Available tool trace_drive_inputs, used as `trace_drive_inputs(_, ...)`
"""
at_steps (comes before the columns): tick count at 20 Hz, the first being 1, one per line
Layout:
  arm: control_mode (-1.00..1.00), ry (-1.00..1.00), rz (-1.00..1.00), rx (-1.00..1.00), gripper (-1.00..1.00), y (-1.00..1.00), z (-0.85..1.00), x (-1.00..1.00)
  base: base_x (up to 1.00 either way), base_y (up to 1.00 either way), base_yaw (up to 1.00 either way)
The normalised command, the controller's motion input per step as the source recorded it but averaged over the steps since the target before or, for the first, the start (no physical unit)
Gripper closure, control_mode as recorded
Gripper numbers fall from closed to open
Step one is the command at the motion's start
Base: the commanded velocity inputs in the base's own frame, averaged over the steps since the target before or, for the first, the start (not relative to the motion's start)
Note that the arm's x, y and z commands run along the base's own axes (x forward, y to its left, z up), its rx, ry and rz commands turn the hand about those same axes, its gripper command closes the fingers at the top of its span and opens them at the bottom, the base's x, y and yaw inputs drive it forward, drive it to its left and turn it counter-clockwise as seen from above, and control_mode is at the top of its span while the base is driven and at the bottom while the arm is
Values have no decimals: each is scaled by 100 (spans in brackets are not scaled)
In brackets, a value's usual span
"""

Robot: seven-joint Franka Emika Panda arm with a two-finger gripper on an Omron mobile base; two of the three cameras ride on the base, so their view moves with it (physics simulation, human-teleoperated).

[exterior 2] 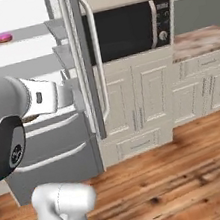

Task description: Take the donuts from the fridge and place them on the empty tray on the dining counter.

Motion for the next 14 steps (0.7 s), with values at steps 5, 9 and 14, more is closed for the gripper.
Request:
trace_drive_inputs(5, 100, 0, 0, 0, 100, 0, 0, 0, 0, 2, -100)
trace_drive_inputs(9, 100, 0, 0, 0, 100, 0, 0, 0, 0, 0, -100)
trace_drive_inputs(14, 100, 0, 0, 0, 100, 0, 0, 0, 0, 0, -100)
